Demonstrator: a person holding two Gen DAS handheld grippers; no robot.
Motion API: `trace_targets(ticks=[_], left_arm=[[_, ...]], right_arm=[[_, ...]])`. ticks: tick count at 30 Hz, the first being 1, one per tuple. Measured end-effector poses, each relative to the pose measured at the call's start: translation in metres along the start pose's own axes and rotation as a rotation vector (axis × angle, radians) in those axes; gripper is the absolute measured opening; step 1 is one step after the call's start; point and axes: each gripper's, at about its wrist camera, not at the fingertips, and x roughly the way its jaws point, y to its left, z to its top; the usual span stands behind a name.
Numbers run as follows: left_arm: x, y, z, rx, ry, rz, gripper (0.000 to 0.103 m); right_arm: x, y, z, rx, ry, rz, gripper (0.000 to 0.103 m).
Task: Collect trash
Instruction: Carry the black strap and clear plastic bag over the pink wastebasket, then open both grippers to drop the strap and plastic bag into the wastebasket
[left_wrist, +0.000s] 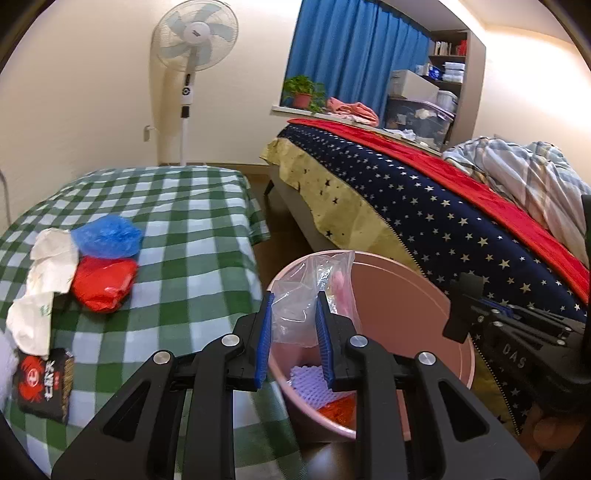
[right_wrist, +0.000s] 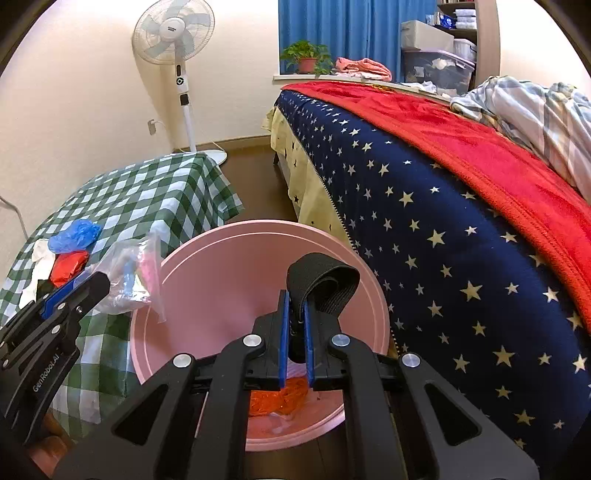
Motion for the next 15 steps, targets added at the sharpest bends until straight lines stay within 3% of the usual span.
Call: trace_targets(ticks=[13,14,15], left_arm=[[0.0082,-0.0080,-0.0004,0.034,0.027,-0.067,0.023],[0.0087,-0.0090,-0.0008,0.036,0.030,-0.075,0.025],[0.0090,-0.0093,-0.0009,0.038,0.033,-0.082,0.035]], right_arm=[[0.0009,-0.0084,-0.0003,0.019,-0.003,-0.001,0.011],[0.0005,-0.0080,-0.0006,0.019,-0.002,0.001,0.014],[0.0002,-0.0073,-0.0013,0.018,0.002,0.007,0.018]])
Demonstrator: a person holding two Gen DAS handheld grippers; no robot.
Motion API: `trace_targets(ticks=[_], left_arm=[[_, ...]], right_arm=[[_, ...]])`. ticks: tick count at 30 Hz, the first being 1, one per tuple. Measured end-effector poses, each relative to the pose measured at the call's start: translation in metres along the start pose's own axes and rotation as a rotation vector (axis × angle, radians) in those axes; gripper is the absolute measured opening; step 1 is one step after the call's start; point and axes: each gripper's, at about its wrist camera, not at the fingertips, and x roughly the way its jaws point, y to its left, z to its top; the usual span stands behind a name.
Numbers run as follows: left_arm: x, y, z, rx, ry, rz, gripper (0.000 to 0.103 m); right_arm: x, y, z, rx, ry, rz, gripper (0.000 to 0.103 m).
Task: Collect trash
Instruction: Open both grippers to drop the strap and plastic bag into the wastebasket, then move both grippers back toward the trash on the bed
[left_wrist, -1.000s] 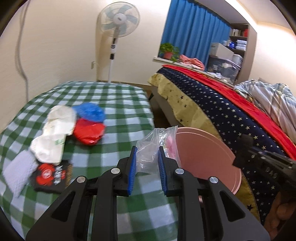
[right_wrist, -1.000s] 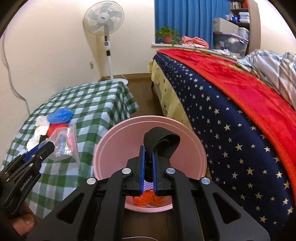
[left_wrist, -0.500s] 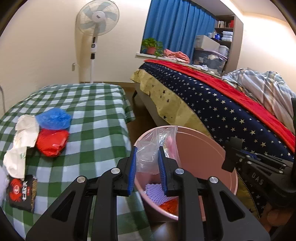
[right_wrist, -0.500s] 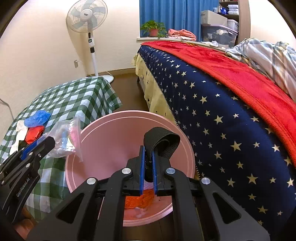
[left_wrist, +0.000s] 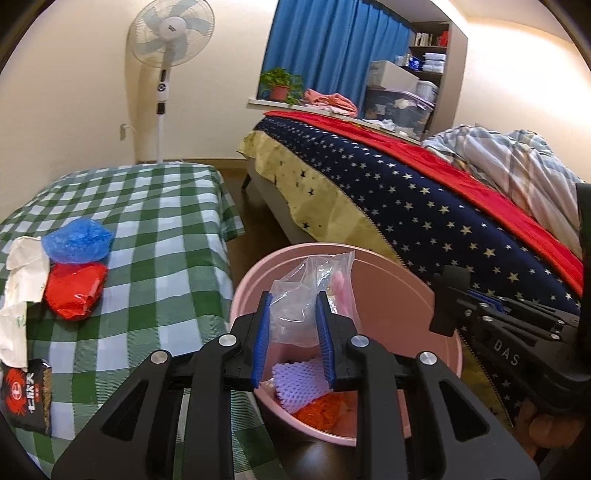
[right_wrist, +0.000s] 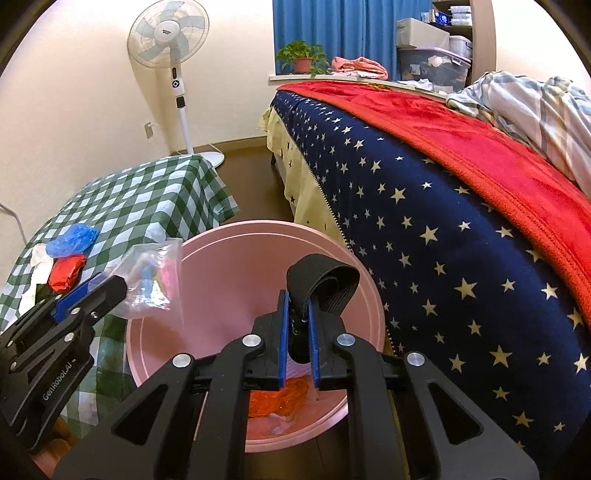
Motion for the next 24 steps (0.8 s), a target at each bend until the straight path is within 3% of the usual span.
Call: trace_targets(ticks=[1,2,3,4,24], left_arm=[[-0.001,0.000,0.000,-0.001,-0.004,0.003,0.042],[-0.003,0.001,0.000,-0.005,-0.016,0.004,0.047],[-0.006,0.002,-0.001,-0.012,-0.026,-0.002,0.047],[-0.006,0.002,-0.001,-0.017,-0.025,-0.005,0.047],[-0.057,0.007,-0.005,0.015,-0.051,0.033,0.047]], right_arm=[[0.000,0.001,-0.001,-0.004,0.003,0.003,0.021],[-0.001,0.002,-0.001,-0.008,0.001,-0.001,0.030],[-0.002,0.002,-0.001,-0.010,-0.003,-0.004,0.039],[-0.003,0.002,-0.001,-0.006,-0.005,-0.003,0.042],[-0.045,0.010,-0.002,0.028,-0.048,0.045,0.043]])
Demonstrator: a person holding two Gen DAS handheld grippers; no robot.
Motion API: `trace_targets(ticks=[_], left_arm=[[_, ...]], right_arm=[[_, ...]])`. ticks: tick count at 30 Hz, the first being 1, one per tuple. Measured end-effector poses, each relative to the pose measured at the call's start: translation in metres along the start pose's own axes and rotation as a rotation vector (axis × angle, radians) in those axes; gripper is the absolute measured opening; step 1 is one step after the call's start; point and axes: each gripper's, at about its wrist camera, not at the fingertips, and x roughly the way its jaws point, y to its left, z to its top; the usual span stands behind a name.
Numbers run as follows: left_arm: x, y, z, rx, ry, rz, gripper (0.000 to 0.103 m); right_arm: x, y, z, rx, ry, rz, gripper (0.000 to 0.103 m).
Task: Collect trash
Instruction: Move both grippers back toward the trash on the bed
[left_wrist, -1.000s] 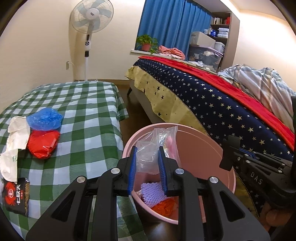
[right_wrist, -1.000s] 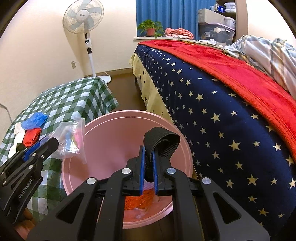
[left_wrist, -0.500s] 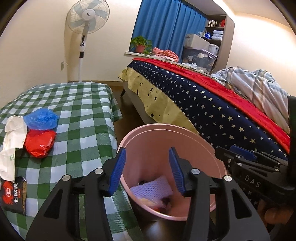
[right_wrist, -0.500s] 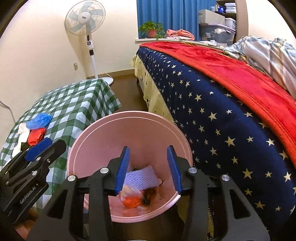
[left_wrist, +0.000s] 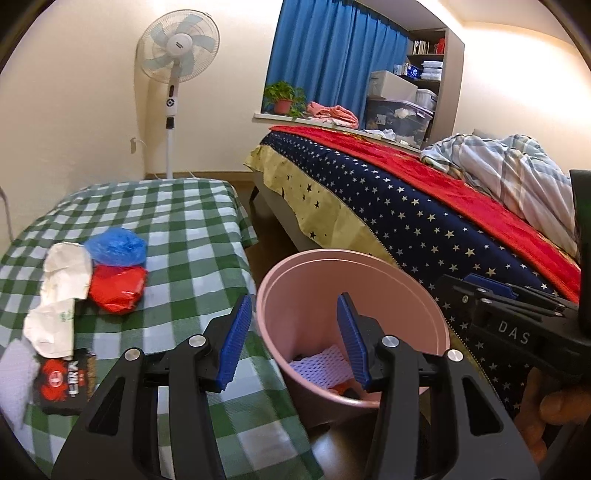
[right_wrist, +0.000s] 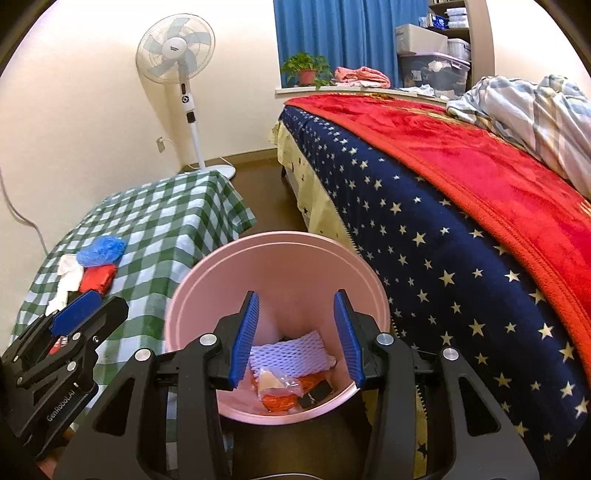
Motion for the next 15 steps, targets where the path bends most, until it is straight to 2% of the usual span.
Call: trace_targets(ticks=[6,15], left_arm=[[-0.023,0.011,-0.003,0.001,-0.018,0.032,0.046],[-0.053,0.064,-0.009,-0.059,-0.036,0.159,0.043]], right_arm=[[-0.016,0.019,0.002,-0.018,-0.025,0.040,0.043],[-0.027,0.059,0.006,-0.031,-0.050,0.124,0.043]])
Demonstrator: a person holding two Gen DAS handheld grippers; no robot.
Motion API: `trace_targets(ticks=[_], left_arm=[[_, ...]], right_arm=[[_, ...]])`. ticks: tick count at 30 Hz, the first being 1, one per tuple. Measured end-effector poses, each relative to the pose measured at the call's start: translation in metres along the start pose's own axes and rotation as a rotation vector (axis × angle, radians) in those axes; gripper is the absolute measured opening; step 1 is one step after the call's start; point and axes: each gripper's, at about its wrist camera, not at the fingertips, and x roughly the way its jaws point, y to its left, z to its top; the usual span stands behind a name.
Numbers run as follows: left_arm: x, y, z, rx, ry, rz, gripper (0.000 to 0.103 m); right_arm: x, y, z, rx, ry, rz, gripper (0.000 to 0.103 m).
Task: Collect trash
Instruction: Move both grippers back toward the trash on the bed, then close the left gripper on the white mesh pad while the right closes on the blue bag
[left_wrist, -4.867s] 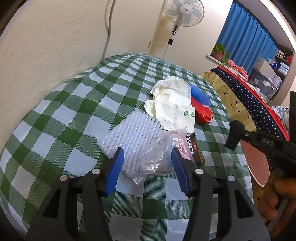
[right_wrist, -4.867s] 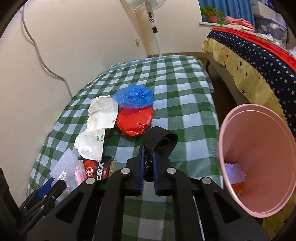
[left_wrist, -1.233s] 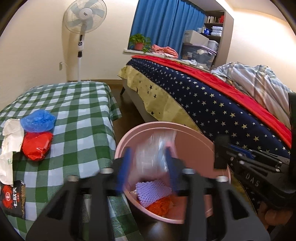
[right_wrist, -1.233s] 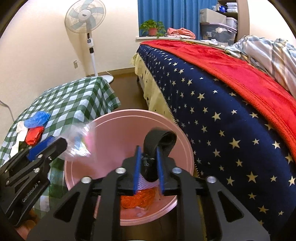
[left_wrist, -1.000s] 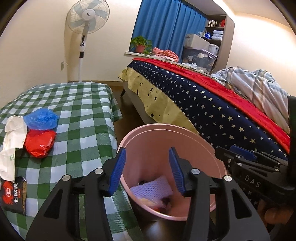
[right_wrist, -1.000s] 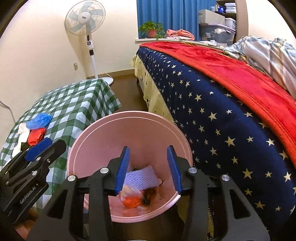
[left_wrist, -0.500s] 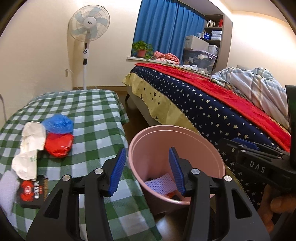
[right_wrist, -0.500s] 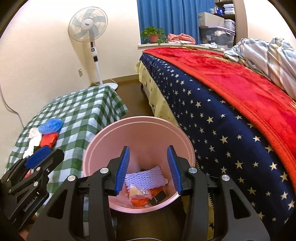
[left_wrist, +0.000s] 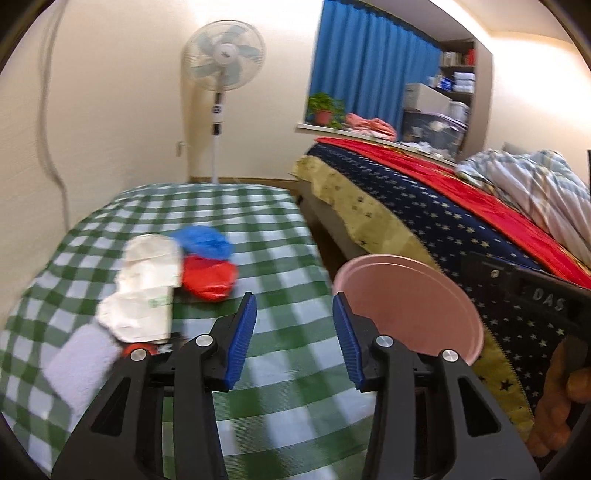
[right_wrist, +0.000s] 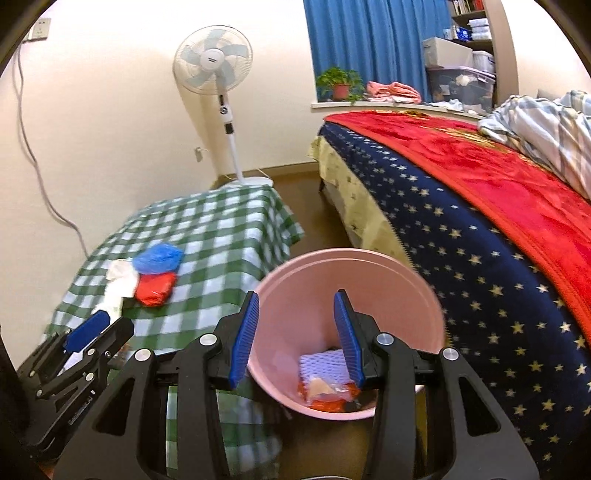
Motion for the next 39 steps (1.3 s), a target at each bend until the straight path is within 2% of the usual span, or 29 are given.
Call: trace_targets(ticks=[5,11,17,22,29,31,33,39], left_arm=[[-0.003,0.037,-0.004,-0.047,0.021,0.151,0.042],[-0.009,0.105,-0.017,-0.219,0.076,0.354,0.043],[-0.010,0.148,-0.033,-0.323,0.136,0.489,0.059],[-0.005,0.167,-0.043,-0.377,0.185,0.484,0.060],[0.003,0.174,-0.048,-0.411,0.223,0.445,0.060],[0.004,0.174,-0.048,-0.419,0.225,0.438,0.055],[0.006,0.173,-0.048,-0.413,0.233,0.433,0.044],[0.006,0.171,-0.049,-0.403,0.223,0.426,0.024]], right_arm=[[0.010,0.033,0.001,-0.013,0.006,0.063,0.043],[0.027,0.080,0.001,-0.059,0.019,0.140,0.043],[0.052,0.135,-0.001,-0.134,0.038,0.220,0.043],[0.078,0.164,0.000,-0.155,0.048,0.265,0.043],[0.124,0.182,0.000,-0.199,0.089,0.298,0.048],[0.136,0.184,-0.001,-0.200,0.097,0.306,0.048],[0.146,0.186,0.000,-0.206,0.102,0.308,0.048],[0.172,0.192,0.003,-0.224,0.122,0.312,0.045]])
